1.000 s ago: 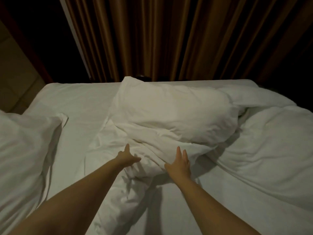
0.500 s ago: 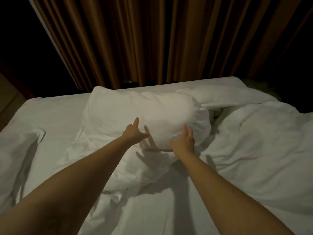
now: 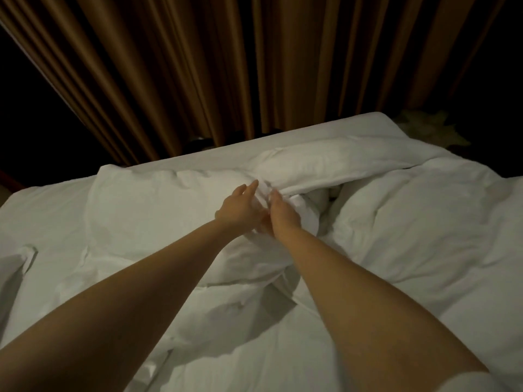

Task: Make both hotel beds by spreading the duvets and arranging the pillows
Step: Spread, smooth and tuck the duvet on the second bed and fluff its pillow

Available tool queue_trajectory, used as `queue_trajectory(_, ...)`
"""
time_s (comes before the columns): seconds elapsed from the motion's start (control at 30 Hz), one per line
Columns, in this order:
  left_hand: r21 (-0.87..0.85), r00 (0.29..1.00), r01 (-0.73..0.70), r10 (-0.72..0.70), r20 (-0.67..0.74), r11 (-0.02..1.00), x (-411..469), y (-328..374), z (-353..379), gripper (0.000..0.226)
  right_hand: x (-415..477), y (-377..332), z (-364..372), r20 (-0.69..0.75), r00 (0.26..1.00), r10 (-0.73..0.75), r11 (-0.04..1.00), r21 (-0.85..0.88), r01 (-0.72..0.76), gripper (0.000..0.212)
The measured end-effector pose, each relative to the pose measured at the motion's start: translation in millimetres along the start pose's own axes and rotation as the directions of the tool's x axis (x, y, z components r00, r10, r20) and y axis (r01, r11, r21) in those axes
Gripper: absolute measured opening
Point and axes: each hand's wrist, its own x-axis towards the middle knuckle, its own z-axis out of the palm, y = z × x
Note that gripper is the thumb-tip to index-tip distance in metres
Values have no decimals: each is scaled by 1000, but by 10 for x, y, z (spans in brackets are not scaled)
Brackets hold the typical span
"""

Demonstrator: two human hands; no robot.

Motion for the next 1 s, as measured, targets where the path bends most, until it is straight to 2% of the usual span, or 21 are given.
queue_trajectory(0.03, 79, 999, -42, 42, 0, 996, 44, 42, 13, 66, 0, 52, -14, 33, 999, -3, 1000, 26, 2, 37)
queue_trajectory(0.1, 269, 991, -130, 122, 45, 954, 149, 120, 34, 59, -53, 163, -31, 188, 982, -10, 994, 112, -11, 32)
queue_trajectory(0.2, 449, 980, -172, 107, 166, 877, 309, 196, 117, 54, -159, 436, -14, 345, 937, -57, 978, 209, -17, 41)
queue_trajectory(0.27, 580, 975, -155, 31, 218, 800, 348, 186, 222, 47, -139, 632, -22, 401, 914, -59, 943, 324, -81, 37)
queue_trajectory(0.33, 702, 981, -165, 45, 186, 693, 320, 135, 337, 39, -16, 773, -51, 359, 933, 25, 858, 472, -205, 21)
queue_trajectory(0.43, 715, 974, -222, 122, 190, 663, 242, 60, 466, 41, 269, 878, -115, 178, 943, 281, 618, 718, -320, 6)
queue_trajectory(0.5, 693, 966, -244, 103, 239, 679, 165, 9, 484, 42, 460, 877, -95, 136, 923, 359, 461, 834, -303, 40)
queue_trajectory(0.53, 675, 961, -237, 68, 267, 698, 112, -17, 475, 43, 544, 862, -57, 166, 915, 368, 337, 893, -297, 54)
queue_trajectory(0.57, 656, 956, -224, 32, 291, 720, 61, -47, 453, 44, 633, 838, -6, 208, 907, 365, 224, 927, -302, 60)
queue_trajectory(0.6, 631, 950, -216, 12, 311, 745, 18, -84, 429, 46, 697, 786, 36, 219, 898, 380, 174, 937, -302, 59)
queue_trajectory(0.67, 534, 951, -186, 15, 307, 825, -42, -208, 366, 46, 754, 551, 28, 183, 898, 400, 176, 946, -271, 44)
queue_trajectory(0.73, 327, 980, -64, -3, 200, 943, -49, -338, 263, 42, 733, 244, -4, 130, 918, 374, 275, 930, -243, 43)
queue_trajectory(0.77, 176, 991, 35, -57, 122, 984, -18, -398, 205, 43, 691, 83, -30, 98, 935, 342, 315, 925, -213, 46)
queue_trajectory(0.83, -71, 978, 210, -209, 18, 975, 48, -434, 33, 67, 546, -171, -60, 27, 966, 257, 385, 914, -129, 47)
queue_trajectory(0.87, -92, 971, 239, -239, 14, 967, 81, -424, -55, 80, 441, -264, -72, 14, 975, 222, 416, 903, -108, 45)
queue_trajectory(0.9, -39, 973, 229, -228, 32, 973, 114, -399, -126, 86, 336, -317, -65, 14, 982, 189, 432, 897, -97, 43)
queue_trajectory(0.93, 39, 981, 183, -185, 60, 982, 122, -354, -182, 81, 228, -365, -82, 29, 987, 161, 436, 895, -97, 41)
queue_trajectory(0.97, 91, 988, 116, -125, 95, 989, 117, -309, -226, 69, 114, -397, -109, 39, 990, 135, 437, 894, -94, 40)
queue_trajectory(1.0, 73, 992, 39, -47, 117, 997, 97, -262, -250, 51, 4, -435, -160, 39, 993, 112, 443, 893, -85, 39)
